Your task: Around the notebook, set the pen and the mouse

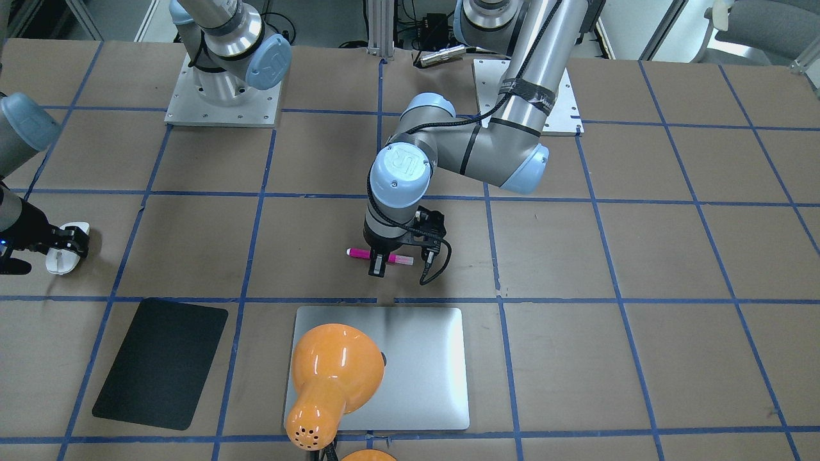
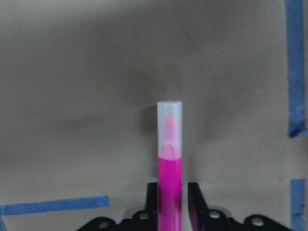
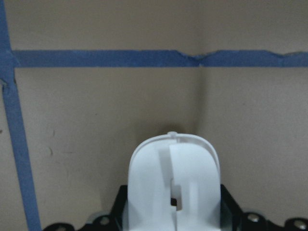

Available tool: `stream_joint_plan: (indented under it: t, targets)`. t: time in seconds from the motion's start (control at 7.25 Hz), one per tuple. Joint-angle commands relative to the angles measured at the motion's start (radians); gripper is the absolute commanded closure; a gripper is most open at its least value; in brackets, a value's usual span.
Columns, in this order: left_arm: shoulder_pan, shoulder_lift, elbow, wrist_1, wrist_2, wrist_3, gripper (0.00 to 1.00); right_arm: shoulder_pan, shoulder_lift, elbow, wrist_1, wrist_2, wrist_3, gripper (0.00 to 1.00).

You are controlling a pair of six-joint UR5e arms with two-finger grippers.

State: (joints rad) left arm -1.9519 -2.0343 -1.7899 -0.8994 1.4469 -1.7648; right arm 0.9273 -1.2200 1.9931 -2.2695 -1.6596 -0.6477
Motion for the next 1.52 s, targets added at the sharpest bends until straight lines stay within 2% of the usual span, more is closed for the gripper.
stream_joint_plan:
  t: [0.0,0.28,0.41,0.69,0.83,1.1,1.38]
  targets:
    - [0.024,0.034,0.075,-0.022,0.009,0.263,0.00,0.024,-0.019,-0.031,0.001,0.006,0.006,0.51]
    - [0.086,0.142,0.101,-0.139,0.003,0.797,0.00,0.114,-0.012,-0.101,0.002,0.029,0.067,0.51]
    - [0.100,0.201,0.099,-0.171,-0.044,1.006,0.00,0.170,-0.003,-0.134,0.011,0.052,0.183,0.51]
    - [0.227,0.314,0.099,-0.437,-0.048,1.509,0.00,0.278,0.049,-0.233,0.034,0.073,0.304,0.51]
    - [0.296,0.366,0.099,-0.497,-0.033,1.654,0.00,0.319,0.097,-0.291,0.036,0.142,0.397,0.50]
    - [0.343,0.428,0.115,-0.578,0.068,1.753,0.00,0.375,0.193,-0.399,0.035,0.149,0.440,0.50]
    - [0.346,0.459,0.165,-0.668,0.088,1.691,0.00,0.431,0.256,-0.471,0.039,0.144,0.511,0.47]
